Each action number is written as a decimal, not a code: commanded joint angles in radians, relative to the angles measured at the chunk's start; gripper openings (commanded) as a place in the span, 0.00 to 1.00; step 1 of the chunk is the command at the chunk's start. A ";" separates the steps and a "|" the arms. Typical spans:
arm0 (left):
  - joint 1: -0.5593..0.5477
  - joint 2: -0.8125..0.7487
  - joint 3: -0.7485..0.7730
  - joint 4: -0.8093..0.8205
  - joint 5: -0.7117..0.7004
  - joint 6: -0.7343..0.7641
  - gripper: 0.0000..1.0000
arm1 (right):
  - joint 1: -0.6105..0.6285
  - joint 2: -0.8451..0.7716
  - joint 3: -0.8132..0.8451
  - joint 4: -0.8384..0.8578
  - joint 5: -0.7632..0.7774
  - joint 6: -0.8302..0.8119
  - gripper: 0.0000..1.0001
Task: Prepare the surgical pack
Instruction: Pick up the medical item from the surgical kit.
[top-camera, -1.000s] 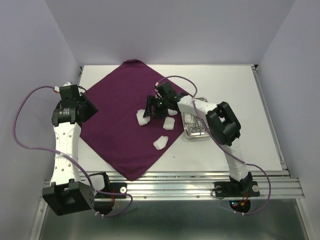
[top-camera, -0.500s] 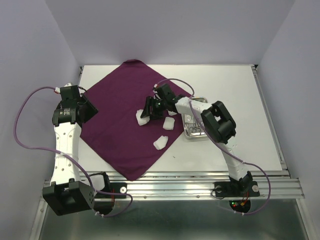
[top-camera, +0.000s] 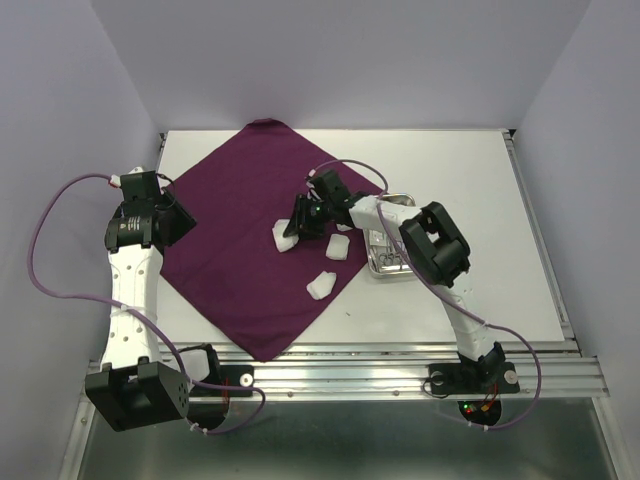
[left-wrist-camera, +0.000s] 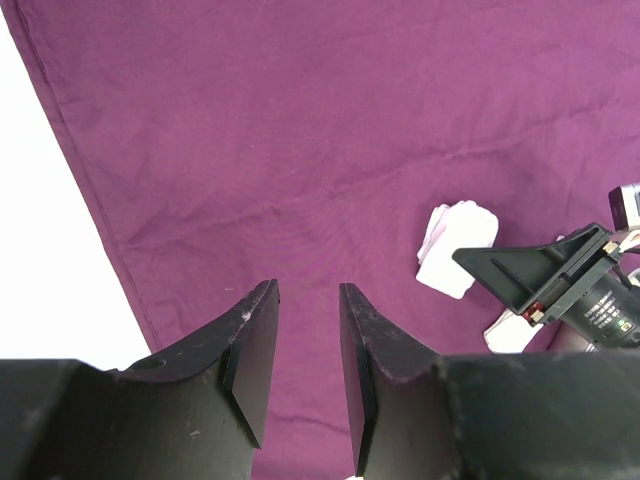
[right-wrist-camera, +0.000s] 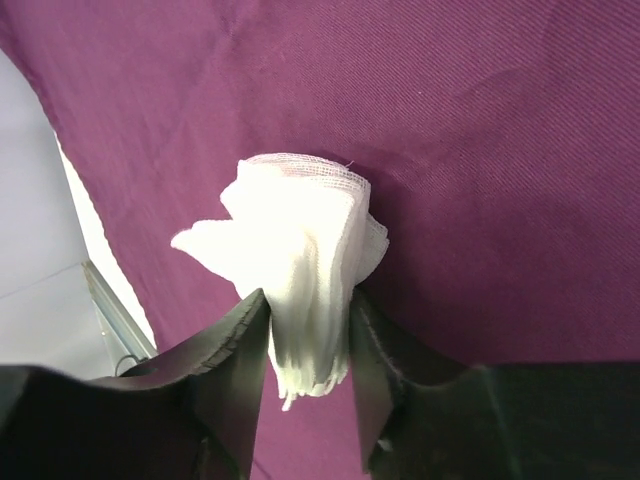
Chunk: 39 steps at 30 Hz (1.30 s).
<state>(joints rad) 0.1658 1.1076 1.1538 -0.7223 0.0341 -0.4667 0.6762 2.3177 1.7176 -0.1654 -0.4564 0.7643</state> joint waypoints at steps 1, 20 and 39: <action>0.005 -0.020 0.006 0.018 0.004 0.020 0.41 | 0.014 -0.014 -0.012 0.023 0.018 0.003 0.38; 0.006 -0.022 0.006 0.017 0.007 0.026 0.41 | 0.005 -0.231 -0.039 0.013 0.071 -0.036 0.01; 0.006 -0.022 0.004 0.024 0.032 0.017 0.41 | -0.306 -0.630 -0.510 -0.005 0.015 -0.163 0.01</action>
<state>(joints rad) 0.1658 1.1076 1.1538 -0.7219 0.0528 -0.4568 0.4217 1.7790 1.2884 -0.1837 -0.4065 0.6605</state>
